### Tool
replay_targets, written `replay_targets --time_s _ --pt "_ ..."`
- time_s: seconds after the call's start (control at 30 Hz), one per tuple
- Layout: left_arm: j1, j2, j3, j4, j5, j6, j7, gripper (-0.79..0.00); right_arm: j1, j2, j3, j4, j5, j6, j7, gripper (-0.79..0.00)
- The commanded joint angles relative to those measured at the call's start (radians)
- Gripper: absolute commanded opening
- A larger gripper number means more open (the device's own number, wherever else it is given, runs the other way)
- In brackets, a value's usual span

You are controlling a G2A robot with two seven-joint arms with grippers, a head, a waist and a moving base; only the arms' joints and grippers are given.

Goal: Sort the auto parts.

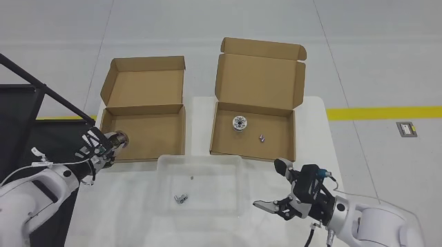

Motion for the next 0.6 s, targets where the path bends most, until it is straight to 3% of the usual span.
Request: replay_targets --time_s 0.0,0.2,0.57 --pt "-0.012 -0.004 0.029 0.027 0.041 0.046 -0.023 -0.785 0.000 0.000 0.000 0.000 0.000 0.000 0.000 0.000" --pt "-0.203 -0.027 0.208 0.258 0.128 0.082 -0.018 -0.785 0.000 0.000 0.000 0.000 0.000 0.000 0.000 0.000" --pt "-0.582 -0.106 0.486 0.642 0.146 0.028 0.058 -0.785 0.000 0.000 0.000 0.000 0.000 0.000 0.000 0.000"
